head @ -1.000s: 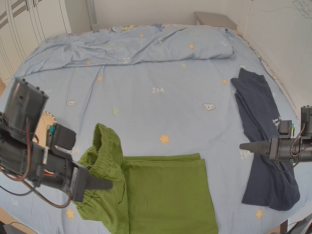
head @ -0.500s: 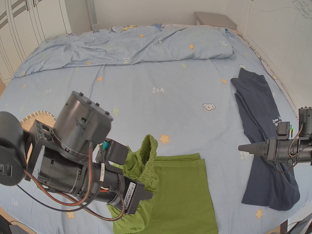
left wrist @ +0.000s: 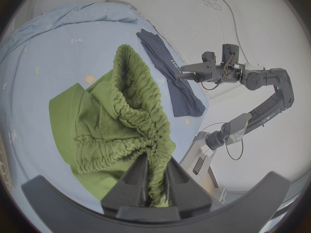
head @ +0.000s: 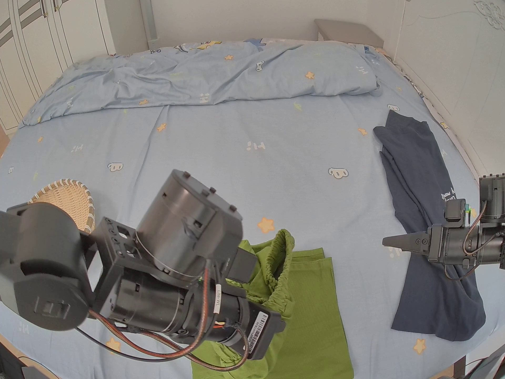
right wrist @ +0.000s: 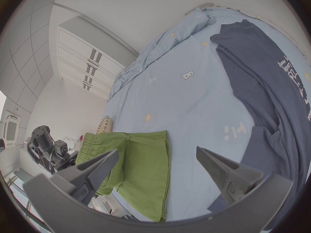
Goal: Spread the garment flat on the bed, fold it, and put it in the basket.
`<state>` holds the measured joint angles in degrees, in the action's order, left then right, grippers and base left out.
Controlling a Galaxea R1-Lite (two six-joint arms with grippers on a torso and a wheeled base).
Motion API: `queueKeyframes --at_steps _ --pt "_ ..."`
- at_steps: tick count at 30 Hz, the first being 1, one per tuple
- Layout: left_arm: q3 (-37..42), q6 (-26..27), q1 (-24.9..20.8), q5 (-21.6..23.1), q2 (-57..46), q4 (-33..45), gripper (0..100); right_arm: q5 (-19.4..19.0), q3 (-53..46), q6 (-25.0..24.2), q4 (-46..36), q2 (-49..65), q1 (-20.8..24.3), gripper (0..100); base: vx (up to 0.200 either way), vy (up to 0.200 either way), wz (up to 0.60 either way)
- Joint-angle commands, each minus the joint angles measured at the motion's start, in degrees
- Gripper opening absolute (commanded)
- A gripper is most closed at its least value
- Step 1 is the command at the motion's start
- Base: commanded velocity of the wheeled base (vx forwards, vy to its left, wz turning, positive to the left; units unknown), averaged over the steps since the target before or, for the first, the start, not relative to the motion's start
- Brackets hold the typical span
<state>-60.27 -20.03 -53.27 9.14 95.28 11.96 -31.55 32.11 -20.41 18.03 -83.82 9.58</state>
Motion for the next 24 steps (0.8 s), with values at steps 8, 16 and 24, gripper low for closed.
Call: queueKeyframes --at_steps 8,16,24 --pt "0.1 -0.2 -1.1 -0.1 5.6 -7.1 100 0.0 -0.1 0.0 0.0 -0.3 0.1 100 0.0 0.0 0.0" --pt "3.1 -4.6 -1.0 0.1 6.1 -18.5 100 -0.2 -0.1 0.0 0.0 -0.4 0.3 100 0.0 0.0 0.0" --pt "13.5 -12.0 9.1 1.1 0.3 -23.6 100 0.0 -1.6 -0.5 -0.1 0.1 6.8 100 0.0 0.0 0.0"
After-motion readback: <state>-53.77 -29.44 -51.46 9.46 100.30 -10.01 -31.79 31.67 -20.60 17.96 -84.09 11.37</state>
